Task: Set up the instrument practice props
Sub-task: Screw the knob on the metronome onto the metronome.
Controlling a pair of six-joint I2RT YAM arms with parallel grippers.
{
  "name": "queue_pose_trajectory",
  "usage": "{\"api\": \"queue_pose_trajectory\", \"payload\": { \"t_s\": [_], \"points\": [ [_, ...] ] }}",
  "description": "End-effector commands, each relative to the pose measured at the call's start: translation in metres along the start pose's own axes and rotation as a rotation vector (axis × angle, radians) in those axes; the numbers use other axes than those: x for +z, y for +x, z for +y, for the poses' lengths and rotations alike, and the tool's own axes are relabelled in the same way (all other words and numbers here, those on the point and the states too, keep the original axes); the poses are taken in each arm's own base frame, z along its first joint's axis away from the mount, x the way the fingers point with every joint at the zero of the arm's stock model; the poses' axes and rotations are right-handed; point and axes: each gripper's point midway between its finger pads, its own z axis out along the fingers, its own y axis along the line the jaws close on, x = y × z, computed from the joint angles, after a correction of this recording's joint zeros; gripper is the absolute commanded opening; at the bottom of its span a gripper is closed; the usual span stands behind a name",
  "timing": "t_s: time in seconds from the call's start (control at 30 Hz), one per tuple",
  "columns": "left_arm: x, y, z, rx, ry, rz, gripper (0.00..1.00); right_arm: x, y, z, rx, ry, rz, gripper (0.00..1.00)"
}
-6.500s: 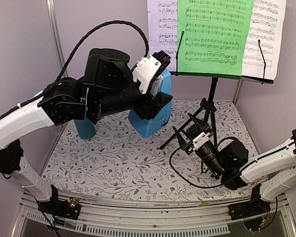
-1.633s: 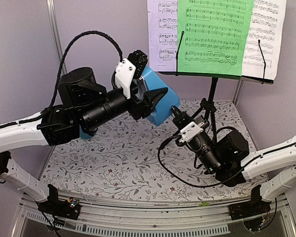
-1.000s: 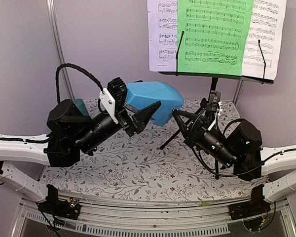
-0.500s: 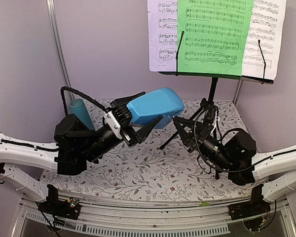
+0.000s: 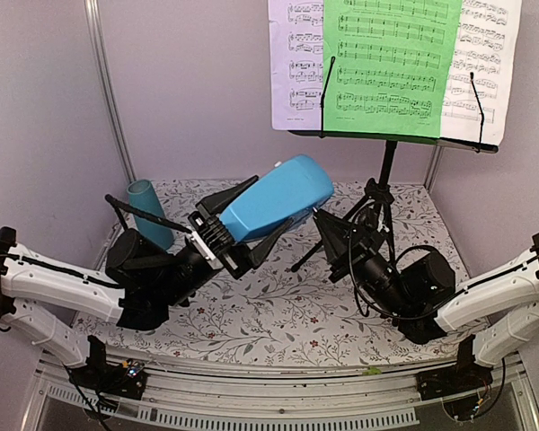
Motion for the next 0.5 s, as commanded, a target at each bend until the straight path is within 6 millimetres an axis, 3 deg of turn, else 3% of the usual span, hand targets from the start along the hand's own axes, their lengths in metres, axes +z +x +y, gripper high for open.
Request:
{"api": "queue_pose_trajectory", "payload": {
  "t_s": [0.0, 0.47],
  "points": [
    [-0.012, -0.052, 0.021, -0.002, -0.094, -0.246, 0.0, -0.004, -0.05, 0.067, 0.169, -0.3, -0.211, 0.0],
    [-0.007, -0.052, 0.015, 0.007, -0.121, -0.308, 0.0, 0.001, -0.042, 0.079, 0.226, -0.394, -0.165, 0.0]
  ]
}}
